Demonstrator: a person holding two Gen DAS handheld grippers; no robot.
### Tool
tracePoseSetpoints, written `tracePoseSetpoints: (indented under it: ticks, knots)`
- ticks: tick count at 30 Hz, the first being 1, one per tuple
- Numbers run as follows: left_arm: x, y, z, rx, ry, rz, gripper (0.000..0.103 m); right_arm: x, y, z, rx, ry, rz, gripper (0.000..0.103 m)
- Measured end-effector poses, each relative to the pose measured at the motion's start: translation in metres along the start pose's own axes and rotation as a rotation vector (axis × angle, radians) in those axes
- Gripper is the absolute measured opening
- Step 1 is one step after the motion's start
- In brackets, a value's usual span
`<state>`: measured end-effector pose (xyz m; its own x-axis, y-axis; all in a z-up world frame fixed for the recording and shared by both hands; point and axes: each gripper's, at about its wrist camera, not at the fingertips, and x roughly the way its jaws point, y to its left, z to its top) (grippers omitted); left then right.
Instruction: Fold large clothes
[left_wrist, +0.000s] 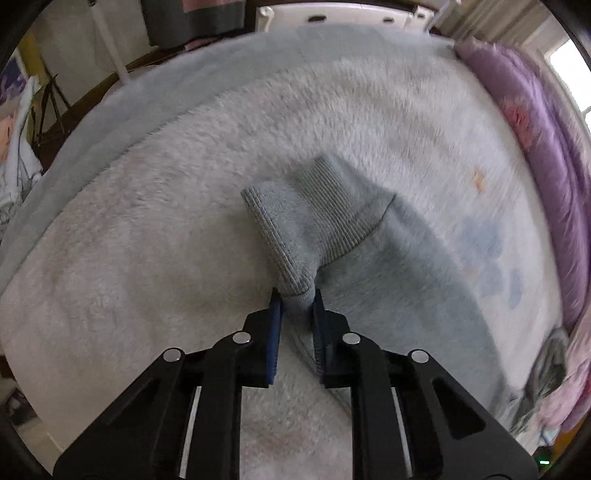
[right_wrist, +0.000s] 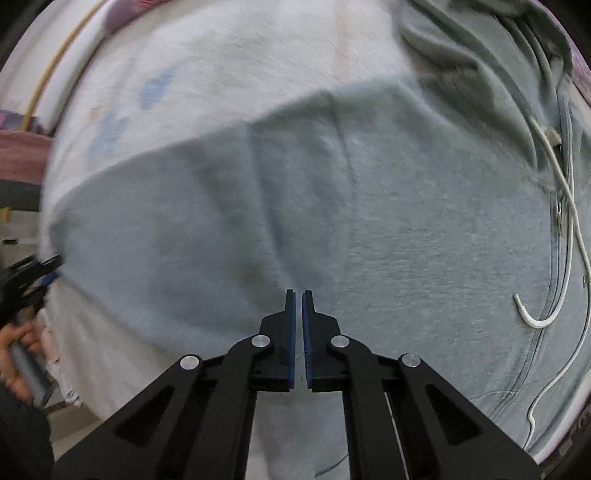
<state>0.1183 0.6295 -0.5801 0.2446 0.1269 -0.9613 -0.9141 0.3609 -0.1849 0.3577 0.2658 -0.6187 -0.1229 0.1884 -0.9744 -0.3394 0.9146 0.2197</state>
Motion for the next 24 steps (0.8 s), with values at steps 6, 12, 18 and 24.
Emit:
tracePoseSetpoints:
  ticks: [6,12,18,24]
  knots:
    - [-0.066,-0.023,-0.014,0.113,-0.132,-0.027,0.013,0.012,-0.012,0.012,0.013,0.037,0.035,0.0]
    - [-0.16,-0.092,-0.058,0.235,-0.301,-0.083,0.013,-0.016,-0.053,0.009,0.048,-0.012,0.232,0.001]
    - [-0.229,-0.215,-0.143,0.421,-0.408,-0.229,0.013,-0.087,-0.161,-0.014,0.061,-0.12,0.283,0.001]
    - [-0.226,-0.349,-0.254,0.642,-0.378,-0.334,0.013,-0.152,-0.33,-0.051,0.2,-0.228,0.17,0.001]
